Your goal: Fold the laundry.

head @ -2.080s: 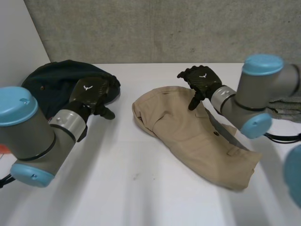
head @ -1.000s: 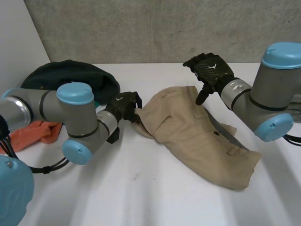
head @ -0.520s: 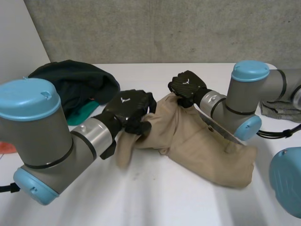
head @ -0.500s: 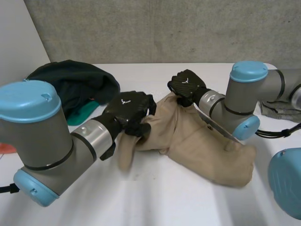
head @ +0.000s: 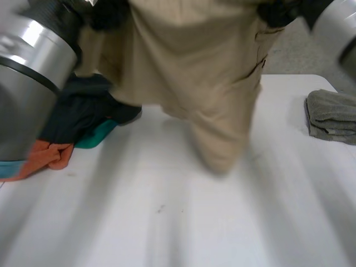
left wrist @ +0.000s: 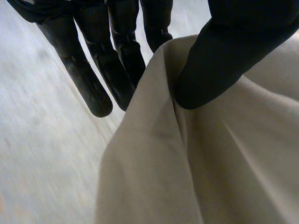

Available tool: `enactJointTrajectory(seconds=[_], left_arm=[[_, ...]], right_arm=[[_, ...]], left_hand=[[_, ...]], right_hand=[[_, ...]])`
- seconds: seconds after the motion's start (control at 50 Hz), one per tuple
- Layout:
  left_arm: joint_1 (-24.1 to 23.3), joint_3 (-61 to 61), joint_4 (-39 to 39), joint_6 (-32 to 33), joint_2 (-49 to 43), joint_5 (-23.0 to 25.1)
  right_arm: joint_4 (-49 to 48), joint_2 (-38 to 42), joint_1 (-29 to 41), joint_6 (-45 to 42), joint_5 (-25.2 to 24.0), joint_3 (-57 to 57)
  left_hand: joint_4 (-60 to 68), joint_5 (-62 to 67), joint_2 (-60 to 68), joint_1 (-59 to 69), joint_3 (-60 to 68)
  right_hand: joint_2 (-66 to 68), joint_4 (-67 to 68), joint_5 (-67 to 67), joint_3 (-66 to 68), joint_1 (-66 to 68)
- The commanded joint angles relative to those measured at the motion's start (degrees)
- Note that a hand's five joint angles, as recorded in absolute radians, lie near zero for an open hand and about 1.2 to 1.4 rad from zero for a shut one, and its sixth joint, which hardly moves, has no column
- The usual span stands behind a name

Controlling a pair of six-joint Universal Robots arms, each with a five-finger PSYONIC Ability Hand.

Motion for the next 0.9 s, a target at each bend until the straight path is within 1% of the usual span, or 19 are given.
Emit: enactJointTrajectory(seconds=[0.02,0.1,0.2,0.24,0.32,0.36,0.48,0.52,0.54,0.56,0.58,0.64,0.66,0.7,0.74,0.78,0.8,0.88,0.9], left_arm=[[0.2,1.0,0.0,-1.1,13.7,0.0],[0.5,4.2,-0.3,-2.3,16.8,0.1],[0.6,6.2,-0.9,-2.4,15.5,0.5],[0.7,6.3,-1.0,-2.3,12.7,0.7],[0.7,6.1,-1.0,-2.1,6.3,1.1],[0.7,5.7,-0.8,-2.0,3.3,1.4],[0.8,6.0,0.1,-1.8,-11.5,3.1],[1.0,6.5,0.5,-1.8,-15.5,3.7],[1.5,7.3,1.5,-1.5,-19.7,4.2],[1.5,7.3,1.5,-1.5,-19.8,4.2],[2.4,8.9,3.2,-0.9,-25.4,5.0],[3.0,11.9,6.0,0.3,-32.6,6.0],[3.1,12.9,6.7,0.8,-34.3,6.2],[3.4,16.6,8.4,2.0,-39.4,7.2],[3.7,19.4,9.4,2.4,-42.5,8.0],[4.4,24.3,10.6,2.5,-46.8,9.0],[5.0,26.2,11.1,2.5,-48.2,9.0],[5.9,35.9,11.9,2.2,-53.7,9.0],[5.9,37.6,11.8,2.1,-54.5,9.0]], right_arm=[[7.3,-11.6,0.1,0.9,3.0,-0.8],[8.6,-17.7,0.4,1.6,4.4,-2.3],[11.4,-19.1,0.4,1.6,4.4,-2.2],[12.3,-18.5,0.4,1.7,4.3,-1.6],[12.8,-12.7,0.3,3.4,4.3,0.6],[12.7,-8.2,0.2,4.8,4.1,2.1],[12.0,1.6,0.3,6.2,4.1,4.6],[11.6,6.4,0.3,6.3,4.3,4.6],[11.1,8.1,0.3,6.3,4.6,4.6],[10.6,9.8,0.3,6.3,4.9,4.6],[9.0,13.2,0.3,6.2,5.7,4.5],[5.9,17.9,0.5,6.0,7.8,4.0],[3.3,20.9,0.6,5.9,9.5,3.5],[0.3,23.7,0.7,5.8,11.4,2.4],[-4.4,27.9,0.7,5.5,14.2,-0.1],[-7.9,30.5,0.7,5.2,15.7,-2.0],[-11.8,32.6,0.7,4.6,17.3,-3.7],[-20.9,37.1,0.9,3.7,18.2,-6.8],[-22.2,38.0,1.0,3.5,18.2,-7.5]], left_hand=[[11.2,13.1,11.4,14.3,11.5],[11.2,13.1,11.4,14.3,11.5],[11.2,13.1,11.4,14.3,11.5],[11.2,13.1,11.4,14.3,11.5],[11.2,13.1,11.4,14.3,11.5],[11.2,13.1,11.4,14.3,11.5],[11.2,13.1,11.4,14.3,11.5],[11.2,13.1,11.4,14.3,11.5],[11.2,13.1,11.4,14.3,11.5],[11.2,13.1,11.4,14.3,11.5],[11.2,13.1,11.4,14.3,11.5],[11.2,13.1,11.4,14.3,11.5],[11.2,13.1,11.4,14.3,11.5],[11.2,13.1,11.4,14.3,11.5],[11.2,13.1,11.4,14.3,11.5],[11.2,13.1,11.4,14.3,11.5],[11.2,13.1,11.4,14.3,11.5],[11.2,13.1,11.4,14.3,11.5],[2.5,4.4,2.7,5.6,2.9]], right_hand=[[12.9,10.9,15.3,12.2,14.6],[12.9,10.9,15.3,12.2,14.6],[12.9,10.9,15.3,12.2,14.6],[12.9,10.9,15.3,12.2,14.6],[12.9,10.9,15.3,12.2,14.6],[12.9,10.9,15.3,12.2,14.6],[12.9,10.9,15.3,12.2,14.6],[12.9,10.9,15.3,12.2,14.6],[12.9,10.9,15.3,12.2,14.6],[12.9,10.9,15.3,12.2,14.6],[12.9,10.9,15.3,12.2,14.6],[12.9,10.9,15.3,12.2,14.6],[12.9,10.9,15.3,12.2,14.6],[12.9,10.9,15.3,12.2,14.6],[12.9,10.9,15.3,12.2,14.6],[12.9,10.9,15.3,12.2,14.6],[12.9,10.9,15.3,12.2,14.6],[12.9,10.9,15.3,12.2,14.6],[8.3,6.3,10.7,7.6,10.0]])
